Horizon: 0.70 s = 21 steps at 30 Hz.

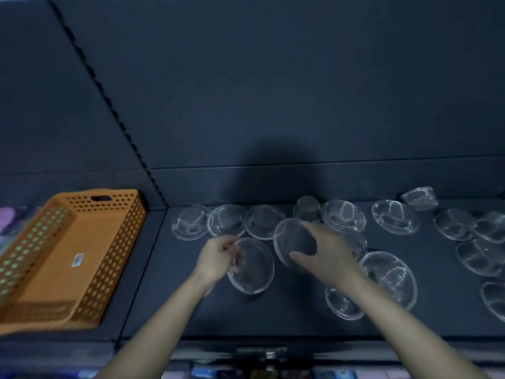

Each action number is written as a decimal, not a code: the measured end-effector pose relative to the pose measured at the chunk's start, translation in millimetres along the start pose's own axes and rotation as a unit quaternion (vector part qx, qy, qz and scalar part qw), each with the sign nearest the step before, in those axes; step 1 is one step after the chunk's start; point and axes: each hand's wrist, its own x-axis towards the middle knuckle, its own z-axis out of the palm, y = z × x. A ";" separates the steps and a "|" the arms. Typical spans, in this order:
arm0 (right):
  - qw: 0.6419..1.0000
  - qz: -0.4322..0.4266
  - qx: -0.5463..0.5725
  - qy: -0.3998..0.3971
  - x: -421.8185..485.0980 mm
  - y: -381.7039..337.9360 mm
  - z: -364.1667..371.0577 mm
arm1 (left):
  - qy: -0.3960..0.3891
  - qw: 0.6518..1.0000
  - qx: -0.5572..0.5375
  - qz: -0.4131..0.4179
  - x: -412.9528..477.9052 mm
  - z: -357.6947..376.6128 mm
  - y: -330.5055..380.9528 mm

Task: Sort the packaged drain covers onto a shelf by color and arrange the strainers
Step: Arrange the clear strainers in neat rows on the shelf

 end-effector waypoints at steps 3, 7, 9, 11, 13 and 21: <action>1.000 0.009 -0.005 -0.015 -5.3 -5.8 19.9 | 0.031 0.999 0.040 0.006 -0.6 -13.6 -14.8; 0.999 0.011 -0.035 -0.029 -10.2 -10.1 35.1 | -0.069 0.960 0.259 0.077 -8.0 -24.9 -25.1; 0.999 0.007 -0.045 -0.030 -9.5 -12.9 39.4 | -0.132 0.943 0.299 0.055 -11.3 -26.0 -32.7; 0.998 0.005 -0.045 -0.032 -8.9 -15.9 42.6 | -0.122 0.926 0.348 0.081 -12.2 -25.5 -38.2; 0.998 0.002 -0.048 -0.030 -7.8 -18.3 46.1 | -0.079 0.914 0.382 0.112 -12.3 -26.3 -39.9; 0.997 0.025 -0.038 -0.057 -4.2 -25.4 60.4 | -0.074 0.877 0.431 0.200 -9.2 -14.7 -46.2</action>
